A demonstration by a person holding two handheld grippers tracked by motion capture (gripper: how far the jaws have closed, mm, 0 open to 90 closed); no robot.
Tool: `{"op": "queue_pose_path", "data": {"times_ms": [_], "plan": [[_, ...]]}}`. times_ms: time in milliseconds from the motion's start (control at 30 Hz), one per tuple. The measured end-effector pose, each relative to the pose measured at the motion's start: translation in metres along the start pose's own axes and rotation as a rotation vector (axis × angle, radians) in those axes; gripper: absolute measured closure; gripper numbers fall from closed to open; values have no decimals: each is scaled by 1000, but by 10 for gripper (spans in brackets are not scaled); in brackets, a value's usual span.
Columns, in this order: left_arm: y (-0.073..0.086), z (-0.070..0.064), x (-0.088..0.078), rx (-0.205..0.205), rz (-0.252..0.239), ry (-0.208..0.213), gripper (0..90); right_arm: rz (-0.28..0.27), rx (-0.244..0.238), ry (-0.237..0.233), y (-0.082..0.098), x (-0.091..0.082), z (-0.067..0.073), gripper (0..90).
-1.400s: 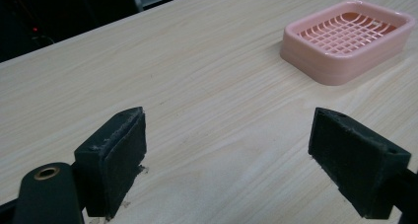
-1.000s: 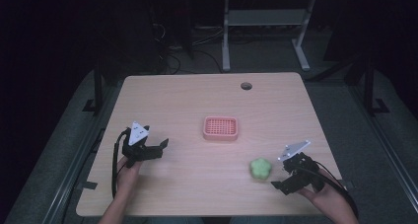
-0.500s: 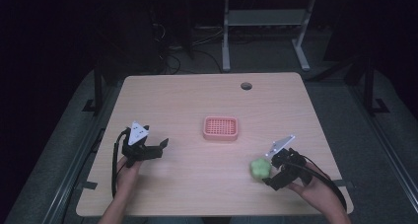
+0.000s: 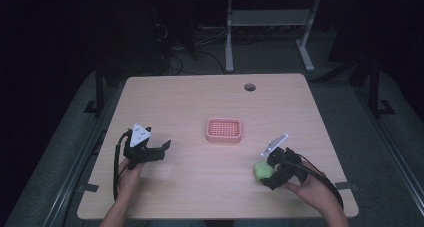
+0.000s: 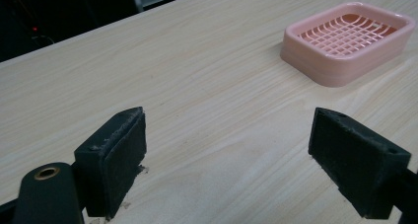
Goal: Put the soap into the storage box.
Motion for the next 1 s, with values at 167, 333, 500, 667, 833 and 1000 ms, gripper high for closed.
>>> {"op": "queue_pose_path", "data": {"times_ms": [167, 333, 500, 667, 833, 1000], "plan": [[0, 0, 0, 1, -3, 0, 143, 29, -11, 1, -3, 6, 1, 151], [-1, 0, 0, -1, -6, -1, 143, 49, -16, 6, -6, 10, 1, 151], [-1, 0, -1, -5, -5, 1, 143, 67, -21, 3, -8, 13, 2, 151], [-1, 0, -1, -4, -4, 0, 143, 84, -28, 4, -10, 17, 3, 151], [-1, 1, -1, -5, -6, 0, 143, 104, -34, 14, -10, 22, 2, 154], [-1, 2, -2, -5, -9, -1, 143, 124, -28, 16, -10, 27, 2, 159]]}}
Point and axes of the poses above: each handheld gripper's, and its own axes: x roughly forward along the jaws, y roughly out of its underside, z roughly to its left, the point moved 9 cm from there along x, roughly forward along the jaws, and after that the axes turned 10 degrees about y, right-handed, at the moved point
